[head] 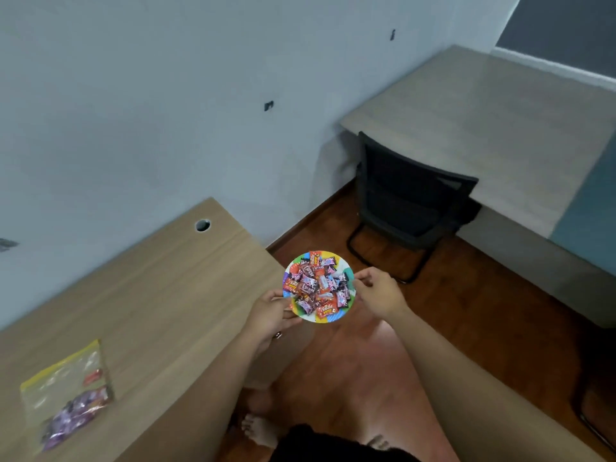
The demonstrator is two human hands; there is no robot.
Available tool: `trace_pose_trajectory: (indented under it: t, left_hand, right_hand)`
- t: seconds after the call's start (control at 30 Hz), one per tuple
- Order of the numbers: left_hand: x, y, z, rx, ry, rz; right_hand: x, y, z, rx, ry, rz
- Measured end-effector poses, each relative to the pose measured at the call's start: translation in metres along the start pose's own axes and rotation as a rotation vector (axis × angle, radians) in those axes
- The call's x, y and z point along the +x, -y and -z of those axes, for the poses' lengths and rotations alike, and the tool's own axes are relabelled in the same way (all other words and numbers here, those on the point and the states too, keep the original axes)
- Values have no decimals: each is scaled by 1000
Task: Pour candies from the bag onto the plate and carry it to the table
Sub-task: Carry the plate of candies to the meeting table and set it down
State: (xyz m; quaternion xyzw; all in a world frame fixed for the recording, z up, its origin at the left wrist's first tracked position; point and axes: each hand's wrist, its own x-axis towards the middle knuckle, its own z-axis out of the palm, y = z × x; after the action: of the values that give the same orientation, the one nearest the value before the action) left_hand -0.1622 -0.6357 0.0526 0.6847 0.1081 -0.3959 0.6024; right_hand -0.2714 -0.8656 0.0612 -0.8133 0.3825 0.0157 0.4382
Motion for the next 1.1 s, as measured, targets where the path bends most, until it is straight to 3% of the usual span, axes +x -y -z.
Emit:
trace_pose_trajectory:
  t: [0.3,0.63,1.1]
  left_hand:
    - [-27,7,-164,186,139,-26]
    - [-35,-5,-315,431,341,-77]
    - [25,-29,-526,568,583,-97]
  right_hand:
    - [-37,-106,133,176,-168,-120]
    - [-65,-207,233,366,-374,-260]
    - [-15,-309,359,441,-560,-456]
